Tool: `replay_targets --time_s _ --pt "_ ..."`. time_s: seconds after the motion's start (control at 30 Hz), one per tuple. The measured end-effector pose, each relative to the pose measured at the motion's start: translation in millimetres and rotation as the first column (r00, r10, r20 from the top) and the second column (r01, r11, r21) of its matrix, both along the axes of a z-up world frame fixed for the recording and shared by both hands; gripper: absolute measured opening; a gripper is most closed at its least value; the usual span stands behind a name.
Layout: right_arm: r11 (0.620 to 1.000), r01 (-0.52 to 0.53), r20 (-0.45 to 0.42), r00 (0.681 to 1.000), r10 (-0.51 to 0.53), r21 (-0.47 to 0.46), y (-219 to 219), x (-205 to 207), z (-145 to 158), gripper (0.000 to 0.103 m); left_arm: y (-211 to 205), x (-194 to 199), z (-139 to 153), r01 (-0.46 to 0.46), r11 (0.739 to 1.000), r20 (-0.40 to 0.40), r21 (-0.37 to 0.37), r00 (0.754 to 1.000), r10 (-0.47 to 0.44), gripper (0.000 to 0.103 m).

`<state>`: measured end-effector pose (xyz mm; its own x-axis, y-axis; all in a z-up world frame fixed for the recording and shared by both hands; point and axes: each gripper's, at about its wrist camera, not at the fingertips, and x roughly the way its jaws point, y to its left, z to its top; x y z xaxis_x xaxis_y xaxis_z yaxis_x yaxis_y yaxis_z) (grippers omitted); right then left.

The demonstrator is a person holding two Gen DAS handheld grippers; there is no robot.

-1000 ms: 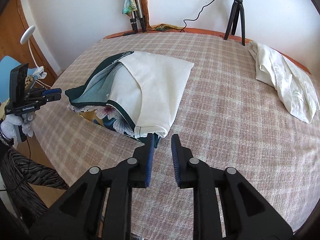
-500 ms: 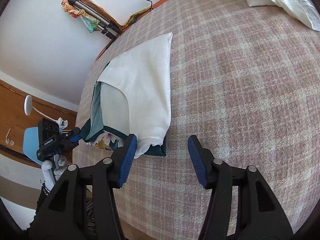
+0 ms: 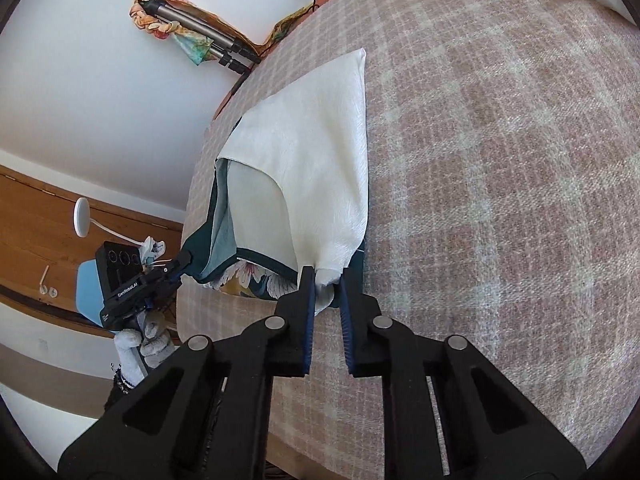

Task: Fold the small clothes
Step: 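Open both tools and release the folded shirt bundle, then move both open tools to the cream-and-green end of the bundle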

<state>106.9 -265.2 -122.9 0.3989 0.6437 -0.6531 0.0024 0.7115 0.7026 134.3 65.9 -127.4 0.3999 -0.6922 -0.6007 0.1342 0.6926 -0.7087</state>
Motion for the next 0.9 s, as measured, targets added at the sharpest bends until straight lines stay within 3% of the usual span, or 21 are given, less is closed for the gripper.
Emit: replay_targets --time_s 0.1,0.17,0.27,0.37,0.57,0.7,0.8,0.9 --pt "1.0 0.011 0.051 0.999 -0.01 -0.007 -0.7 -4.0 16.3 0.008 3.2 -7.0 11.8 0.005 0.999 0.049 0.038 0.999 -0.007 0.004" --pt "0.999 0.01 0.075 0.997 -0.007 -0.039 0.1 -8.0 23.6 0.007 2.5 -13.5 12.8 0.014 0.992 0.083 0.127 0.996 -0.025 0.004" --pt "0.993 0.003 0.042 0.999 0.002 -0.115 5.6 -8.2 15.5 0.006 0.9 -17.2 -4.0 0.032 0.975 0.058 0.218 0.997 -0.046 0.004" --pt "0.987 -0.016 -0.006 1.0 0.015 -0.163 7.3 -8.5 2.6 0.006 4.2 -17.4 -16.8 0.027 0.968 0.032 0.251 0.999 -0.036 0.004" --pt "0.972 -0.016 0.024 0.999 0.023 -0.232 1.3 -10.2 12.5 0.006 4.6 -20.7 -14.9 0.061 0.941 0.028 0.332 0.997 -0.075 0.007" --pt "0.93 -0.007 0.094 0.995 0.045 -0.367 2.2 -14.0 34.2 0.011 7.5 -26.4 5.3 0.034 0.918 0.089 0.395 0.993 -0.075 0.01" --pt "0.924 0.02 0.161 0.986 0.045 -0.382 4.4 -10.2 49.4 0.019 4.9 -24.5 28.9 -0.005 0.916 0.168 0.401 0.983 -0.068 0.01" --pt "0.927 0.032 0.21 0.976 0.051 -0.374 12.0 0.2 60.2 0.019 -10.8 -11.0 46.3 -0.01 0.918 0.209 0.396 0.975 -0.08 0.01"
